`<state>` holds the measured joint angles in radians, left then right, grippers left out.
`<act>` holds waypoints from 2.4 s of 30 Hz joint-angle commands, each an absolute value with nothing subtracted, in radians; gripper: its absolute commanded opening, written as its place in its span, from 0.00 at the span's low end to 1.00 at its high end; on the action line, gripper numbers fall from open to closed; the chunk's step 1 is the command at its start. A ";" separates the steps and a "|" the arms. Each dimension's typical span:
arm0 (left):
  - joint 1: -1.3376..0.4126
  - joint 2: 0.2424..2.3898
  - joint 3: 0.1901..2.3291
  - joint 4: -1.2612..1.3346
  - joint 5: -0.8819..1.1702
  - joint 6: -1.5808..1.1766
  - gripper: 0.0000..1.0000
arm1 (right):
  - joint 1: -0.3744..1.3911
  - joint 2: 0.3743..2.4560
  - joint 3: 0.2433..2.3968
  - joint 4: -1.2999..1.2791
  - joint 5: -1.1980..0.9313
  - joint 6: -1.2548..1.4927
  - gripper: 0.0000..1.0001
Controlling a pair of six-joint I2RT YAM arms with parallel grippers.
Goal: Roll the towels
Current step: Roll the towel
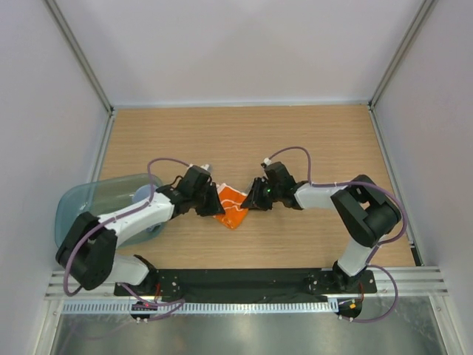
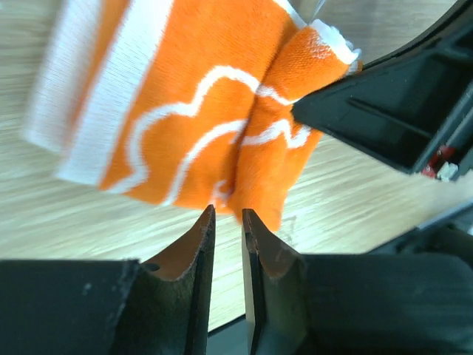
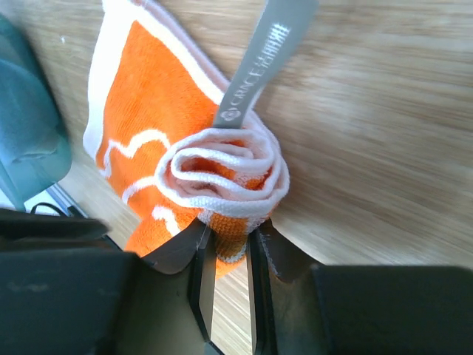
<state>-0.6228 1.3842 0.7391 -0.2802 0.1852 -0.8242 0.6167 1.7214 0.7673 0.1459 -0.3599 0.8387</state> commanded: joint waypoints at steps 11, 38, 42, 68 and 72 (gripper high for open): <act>-0.901 1.213 0.854 -0.375 -0.228 -0.575 0.33 | 0.604 1.654 0.839 -0.089 -0.259 0.758 0.25; -1.161 1.687 0.907 -0.213 -0.413 -0.468 0.51 | 0.604 1.649 0.897 -0.199 -0.250 0.733 0.25; -1.183 1.709 0.876 -0.219 -0.423 -0.517 0.50 | 0.606 1.677 0.933 -0.207 -0.255 0.753 0.25; -1.157 1.628 0.873 -0.233 -0.275 -0.580 0.00 | 0.434 1.605 0.922 -0.314 -0.308 0.704 0.61; -1.105 1.562 0.836 -0.178 -0.142 -0.584 0.00 | 0.365 1.591 0.940 -0.373 -0.310 0.666 0.66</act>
